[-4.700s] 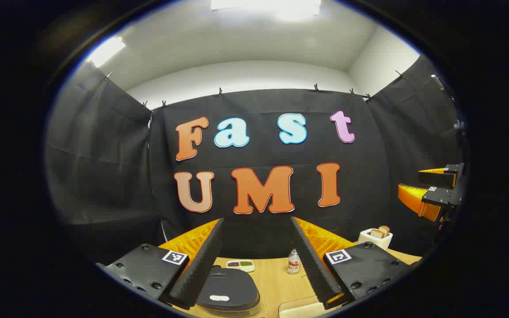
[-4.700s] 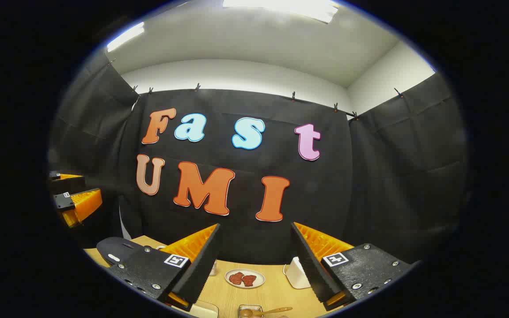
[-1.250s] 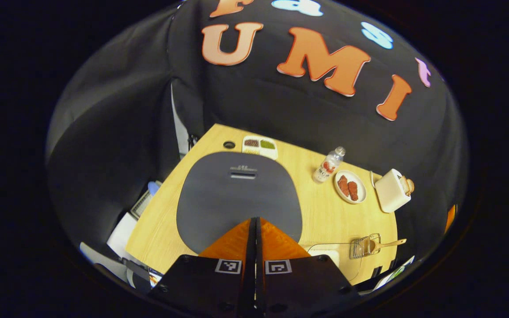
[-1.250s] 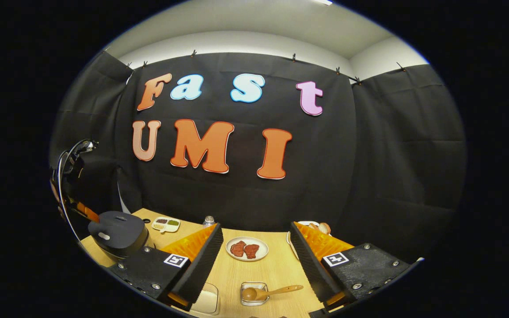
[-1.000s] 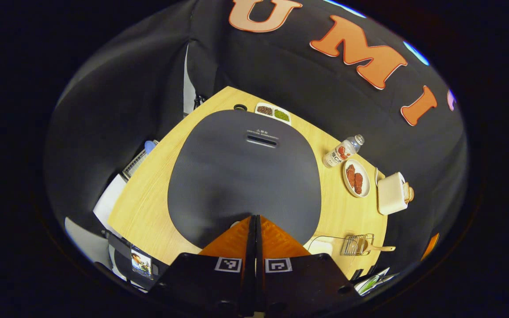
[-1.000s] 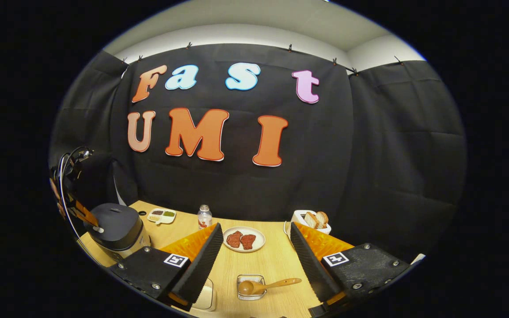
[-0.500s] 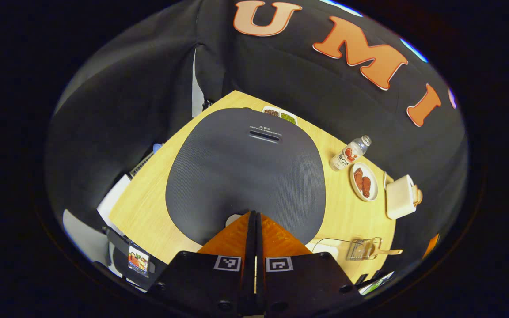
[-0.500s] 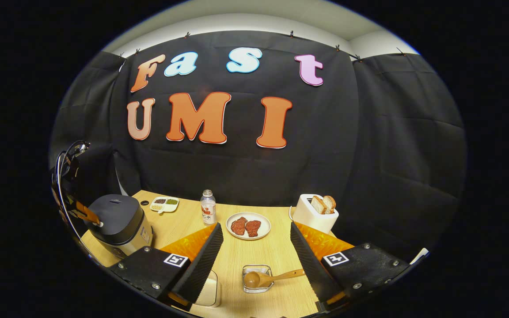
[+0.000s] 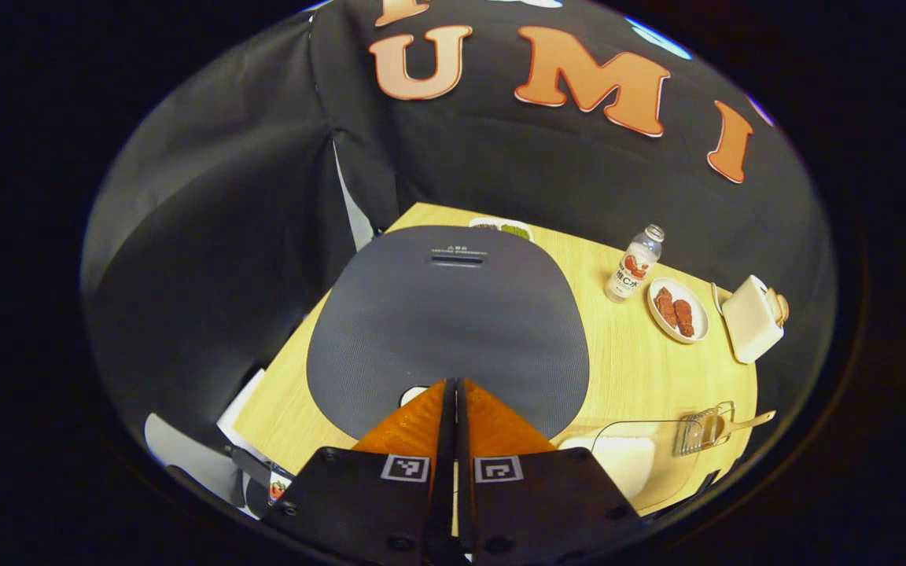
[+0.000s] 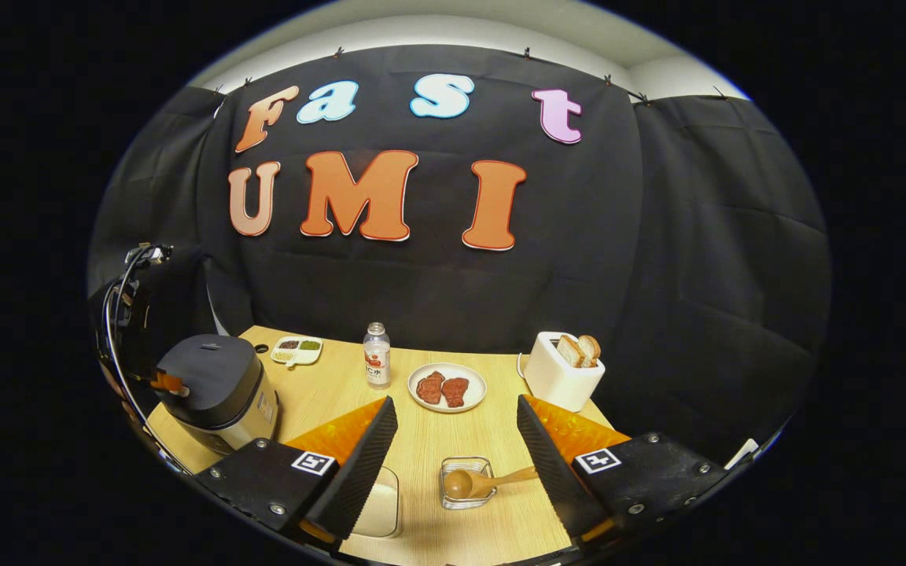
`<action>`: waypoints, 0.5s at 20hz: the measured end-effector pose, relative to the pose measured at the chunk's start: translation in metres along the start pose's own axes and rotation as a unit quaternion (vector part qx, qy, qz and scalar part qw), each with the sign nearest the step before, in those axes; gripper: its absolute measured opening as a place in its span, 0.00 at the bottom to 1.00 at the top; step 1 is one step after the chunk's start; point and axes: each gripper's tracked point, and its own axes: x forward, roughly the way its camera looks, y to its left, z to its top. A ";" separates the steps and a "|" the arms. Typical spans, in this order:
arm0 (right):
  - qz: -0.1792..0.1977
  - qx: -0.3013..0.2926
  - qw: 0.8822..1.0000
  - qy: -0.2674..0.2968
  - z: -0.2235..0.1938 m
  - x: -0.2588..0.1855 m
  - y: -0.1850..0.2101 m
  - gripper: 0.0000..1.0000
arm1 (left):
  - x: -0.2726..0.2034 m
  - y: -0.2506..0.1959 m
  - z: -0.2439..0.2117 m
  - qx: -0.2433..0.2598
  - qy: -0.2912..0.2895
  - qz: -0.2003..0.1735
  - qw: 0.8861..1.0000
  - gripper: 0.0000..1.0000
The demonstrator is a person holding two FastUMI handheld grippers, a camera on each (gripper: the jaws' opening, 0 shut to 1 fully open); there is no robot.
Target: Close the left gripper, press the button to open the rice cooker; take a wooden spoon from the chopstick holder with the right hand, scoop a spoonful of rice and pour it into the rice cooker, then put the wooden spoon back into the chopstick holder.
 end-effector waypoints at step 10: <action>-0.002 0.004 1.000 0.021 -0.018 0.003 -0.010 0.95 | -0.094 0.001 0.090 0.038 -0.280 0.028 0.959 0.10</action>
